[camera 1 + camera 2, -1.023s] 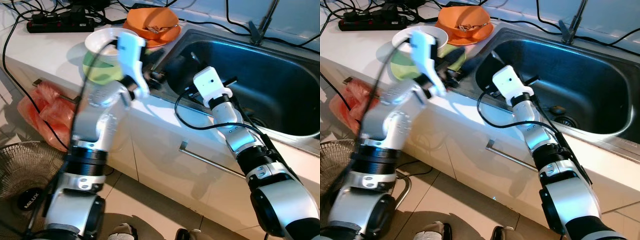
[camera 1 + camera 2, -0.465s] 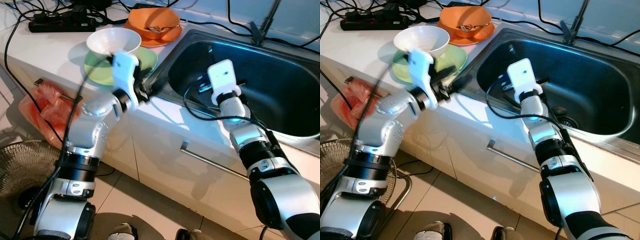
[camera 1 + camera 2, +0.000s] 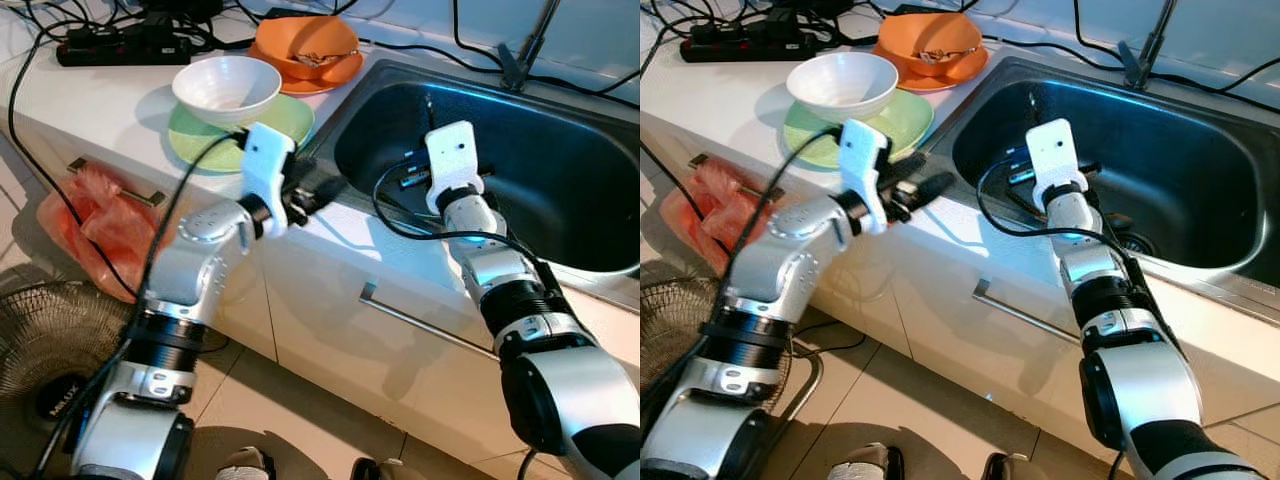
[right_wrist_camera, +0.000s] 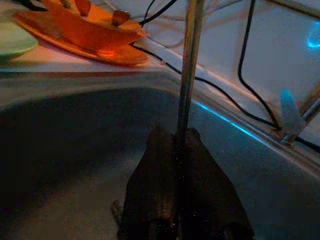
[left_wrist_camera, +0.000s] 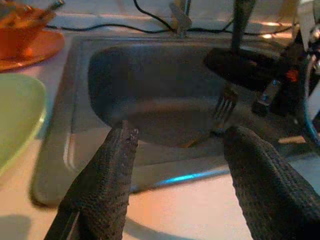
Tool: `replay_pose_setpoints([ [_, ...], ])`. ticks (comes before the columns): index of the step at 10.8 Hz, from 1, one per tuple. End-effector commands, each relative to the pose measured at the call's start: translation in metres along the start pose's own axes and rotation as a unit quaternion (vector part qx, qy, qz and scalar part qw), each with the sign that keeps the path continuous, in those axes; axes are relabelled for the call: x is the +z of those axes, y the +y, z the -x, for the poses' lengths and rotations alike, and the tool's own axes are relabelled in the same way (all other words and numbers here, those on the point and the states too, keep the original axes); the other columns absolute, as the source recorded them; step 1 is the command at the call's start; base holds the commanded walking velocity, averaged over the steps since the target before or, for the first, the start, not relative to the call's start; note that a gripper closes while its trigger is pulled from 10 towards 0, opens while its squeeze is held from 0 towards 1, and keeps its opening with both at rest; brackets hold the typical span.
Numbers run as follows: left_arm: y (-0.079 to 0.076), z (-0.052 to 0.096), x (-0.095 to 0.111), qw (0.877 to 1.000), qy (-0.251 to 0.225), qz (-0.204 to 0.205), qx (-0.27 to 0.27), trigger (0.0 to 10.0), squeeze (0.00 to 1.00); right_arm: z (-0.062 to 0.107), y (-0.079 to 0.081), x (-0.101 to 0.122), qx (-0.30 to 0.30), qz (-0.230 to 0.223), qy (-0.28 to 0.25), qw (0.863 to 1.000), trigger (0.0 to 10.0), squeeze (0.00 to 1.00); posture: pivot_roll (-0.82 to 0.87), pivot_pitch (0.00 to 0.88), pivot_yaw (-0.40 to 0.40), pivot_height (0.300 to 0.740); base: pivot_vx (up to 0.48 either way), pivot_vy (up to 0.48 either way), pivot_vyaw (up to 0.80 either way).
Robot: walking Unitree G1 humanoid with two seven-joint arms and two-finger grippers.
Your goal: Kitchen organization
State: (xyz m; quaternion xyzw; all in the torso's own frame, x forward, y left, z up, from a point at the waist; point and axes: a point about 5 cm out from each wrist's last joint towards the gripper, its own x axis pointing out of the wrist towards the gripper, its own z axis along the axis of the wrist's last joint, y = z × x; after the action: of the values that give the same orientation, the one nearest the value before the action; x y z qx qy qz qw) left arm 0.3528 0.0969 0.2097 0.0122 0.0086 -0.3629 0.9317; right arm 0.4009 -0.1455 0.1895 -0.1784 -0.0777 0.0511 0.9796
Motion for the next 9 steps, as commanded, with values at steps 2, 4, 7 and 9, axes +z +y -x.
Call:
replay_pose_setpoints([
  [2,-0.004,-0.002,-0.008,1.000,0.019,0.001,-0.005,10.0,0.00,-0.003,0.000,0.001,0.005,-0.022,0.013,1.000,10.0,0.00,0.10,0.102,-0.003,0.740,0.000,0.000,0.00],
  [4,-0.008,-0.003,-0.007,1.000,0.018,0.005,-0.009,10.0,0.00,-0.003,0.002,0.000,0.009,-0.027,0.016,0.999,10.0,0.00,0.10,0.117,-0.005,0.740,0.000,0.000,0.00],
  [7,-0.010,-0.004,-0.008,1.000,0.020,0.007,-0.010,10.0,0.00,0.001,0.007,-0.011,0.019,-0.028,0.038,0.999,10.0,0.00,0.11,0.126,-0.007,0.740,0.000,0.000,0.00],
  [9,-0.011,-0.004,-0.008,1.000,0.019,0.007,-0.011,10.0,0.00,0.003,0.011,-0.015,0.025,-0.032,0.045,0.998,10.0,0.92,0.11,0.127,-0.006,0.740,0.000,0.000,0.00],
])
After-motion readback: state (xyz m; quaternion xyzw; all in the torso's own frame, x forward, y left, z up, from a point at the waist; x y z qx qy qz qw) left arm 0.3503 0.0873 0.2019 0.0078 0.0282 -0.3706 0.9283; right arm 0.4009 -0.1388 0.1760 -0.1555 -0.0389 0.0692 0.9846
